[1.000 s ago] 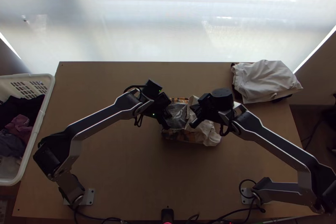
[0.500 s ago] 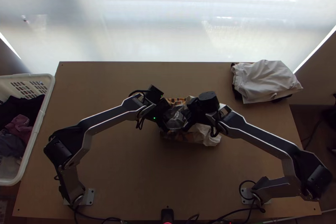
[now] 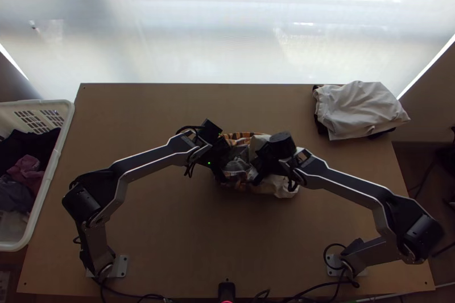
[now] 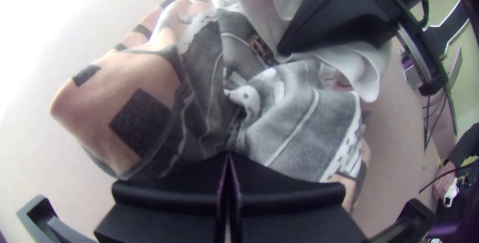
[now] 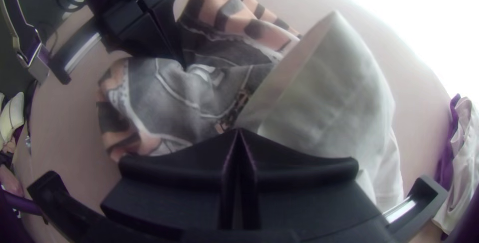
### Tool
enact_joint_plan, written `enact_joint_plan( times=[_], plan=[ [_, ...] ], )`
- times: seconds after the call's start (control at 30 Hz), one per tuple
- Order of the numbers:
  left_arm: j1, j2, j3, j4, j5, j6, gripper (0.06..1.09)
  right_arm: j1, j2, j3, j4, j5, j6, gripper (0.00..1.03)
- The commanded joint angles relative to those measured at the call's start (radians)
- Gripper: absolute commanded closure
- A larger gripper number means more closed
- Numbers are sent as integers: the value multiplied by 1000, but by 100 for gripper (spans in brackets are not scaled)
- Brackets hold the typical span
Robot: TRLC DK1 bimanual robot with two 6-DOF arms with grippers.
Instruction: Fold the t-shirt
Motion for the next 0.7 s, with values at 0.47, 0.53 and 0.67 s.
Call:
enact_joint_plan(
  times=[0.47, 0.53, 0.67],
  plan=[
    [-14, 30, -14, 8, -62, 50, 105, -426, -511, -318, -252, -21, -259, 100],
    [-16, 29, -15, 7, -64, 53, 105, -468, -562, -325, -287, -21, -276, 100],
    [-17, 24, -15, 7, -66, 54, 105, -551, -648, -315, -317, -21, -296, 100]
  ],
)
